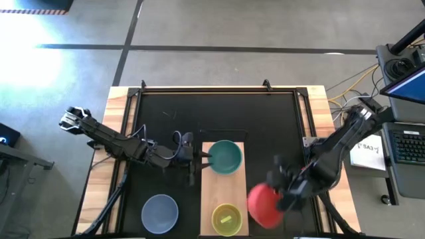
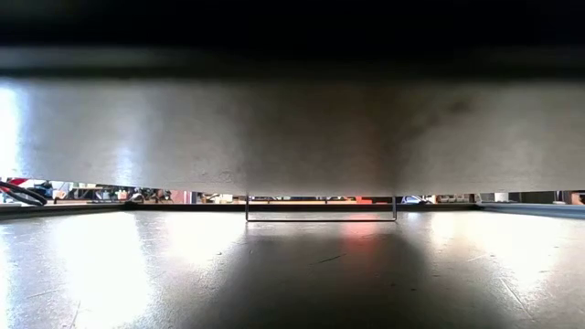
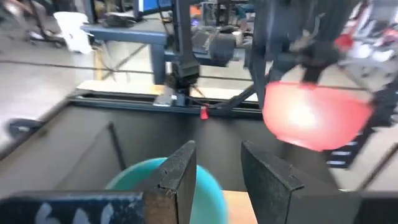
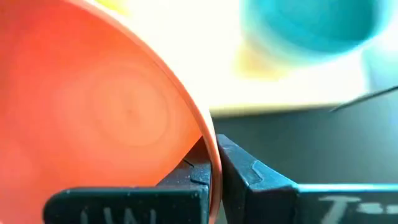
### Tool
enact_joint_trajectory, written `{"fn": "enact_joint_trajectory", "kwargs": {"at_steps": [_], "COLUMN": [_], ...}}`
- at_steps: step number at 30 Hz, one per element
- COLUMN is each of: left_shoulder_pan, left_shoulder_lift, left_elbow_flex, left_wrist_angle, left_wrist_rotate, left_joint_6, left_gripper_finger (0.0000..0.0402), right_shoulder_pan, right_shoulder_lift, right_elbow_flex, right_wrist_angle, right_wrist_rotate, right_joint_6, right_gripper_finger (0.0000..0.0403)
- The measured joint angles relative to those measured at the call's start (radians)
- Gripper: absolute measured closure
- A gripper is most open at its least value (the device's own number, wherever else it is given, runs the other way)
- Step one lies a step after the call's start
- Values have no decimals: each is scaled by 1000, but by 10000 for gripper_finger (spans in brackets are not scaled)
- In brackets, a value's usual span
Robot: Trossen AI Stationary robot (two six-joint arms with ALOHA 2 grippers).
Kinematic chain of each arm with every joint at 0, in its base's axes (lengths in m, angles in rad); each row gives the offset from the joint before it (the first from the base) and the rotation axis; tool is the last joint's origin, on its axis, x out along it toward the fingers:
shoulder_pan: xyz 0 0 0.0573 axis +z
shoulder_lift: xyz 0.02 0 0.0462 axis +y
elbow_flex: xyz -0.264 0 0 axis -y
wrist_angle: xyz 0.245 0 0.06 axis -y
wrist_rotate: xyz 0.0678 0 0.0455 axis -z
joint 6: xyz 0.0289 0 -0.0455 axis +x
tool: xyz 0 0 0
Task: Place and stack bowls onto a shelf
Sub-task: Stack the large orange bowl on top of the large green bowl on the shelf
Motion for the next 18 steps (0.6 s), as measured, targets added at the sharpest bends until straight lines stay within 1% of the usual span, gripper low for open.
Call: {"fn": "enact_joint_trajectory", "kwargs": {"at_steps": [3,6,8,10,12,14,16,18], "left_shoulder_pan": [2,3,10,22,40,65,94,126], "left_shoulder_lift": [0,0,0,0,0,-1,-1,-1], "left_elbow_flex": [0,0,0,0,0,0,0,0], "left_wrist_angle": [13,55,110,188,280,372,448,507], "left_wrist_rotate": [-89,-224,-301,-355,-386,-391,-393,-393], "left_joint_6": [108,277,392,502,609,709,788,841], "left_gripper_finger": [292,292,292,292,292,292,292,292], "right_shoulder_pan": [-52,-114,-162,-216,-276,-340,-408,-475], "right_shoulder_lift": [-61,-102,-116,-124,-125,-124,-121,-121], "right_elbow_flex": [15,18,19,21,27,34,47,59], "right_wrist_angle": [-1,-3,-1,-1,2,2,9,11], "right_wrist_rotate": [178,341,472,625,786,916,1007,1048], "right_joint_6": [-12,-56,-83,-109,-114,-115,-115,-125], "right_gripper_finger": [394,394,394,394,394,394,394,394]}}
